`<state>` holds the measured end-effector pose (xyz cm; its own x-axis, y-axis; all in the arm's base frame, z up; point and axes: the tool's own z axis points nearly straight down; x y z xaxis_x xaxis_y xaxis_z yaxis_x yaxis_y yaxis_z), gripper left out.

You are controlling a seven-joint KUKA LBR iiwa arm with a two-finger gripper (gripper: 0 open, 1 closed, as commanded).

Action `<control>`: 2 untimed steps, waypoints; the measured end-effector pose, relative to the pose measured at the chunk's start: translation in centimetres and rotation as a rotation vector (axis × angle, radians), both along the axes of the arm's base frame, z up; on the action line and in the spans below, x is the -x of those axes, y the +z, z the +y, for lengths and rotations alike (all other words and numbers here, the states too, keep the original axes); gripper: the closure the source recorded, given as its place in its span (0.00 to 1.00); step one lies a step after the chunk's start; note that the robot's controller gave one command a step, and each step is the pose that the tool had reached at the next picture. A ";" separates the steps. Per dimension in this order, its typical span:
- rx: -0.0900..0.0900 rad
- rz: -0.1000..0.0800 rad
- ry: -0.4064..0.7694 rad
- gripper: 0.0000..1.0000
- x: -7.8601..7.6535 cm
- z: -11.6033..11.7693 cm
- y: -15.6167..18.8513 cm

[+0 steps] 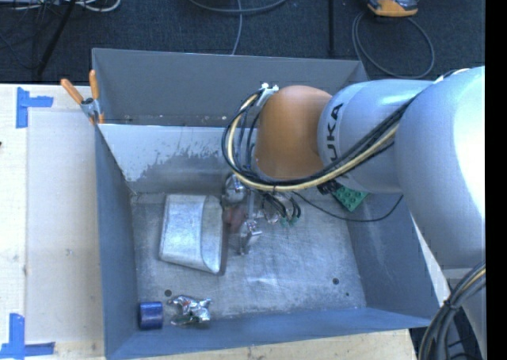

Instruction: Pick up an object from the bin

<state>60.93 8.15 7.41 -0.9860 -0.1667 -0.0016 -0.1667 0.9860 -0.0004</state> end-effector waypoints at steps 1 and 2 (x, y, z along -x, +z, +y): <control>-0.004 -0.012 -0.002 1.00 -0.3 0.1 0.2; 0.000 -0.007 0.294 1.00 0.3 -0.5 18.1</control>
Offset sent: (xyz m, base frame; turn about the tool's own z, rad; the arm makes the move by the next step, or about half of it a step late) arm 0.0000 0.0000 0.0000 0.0000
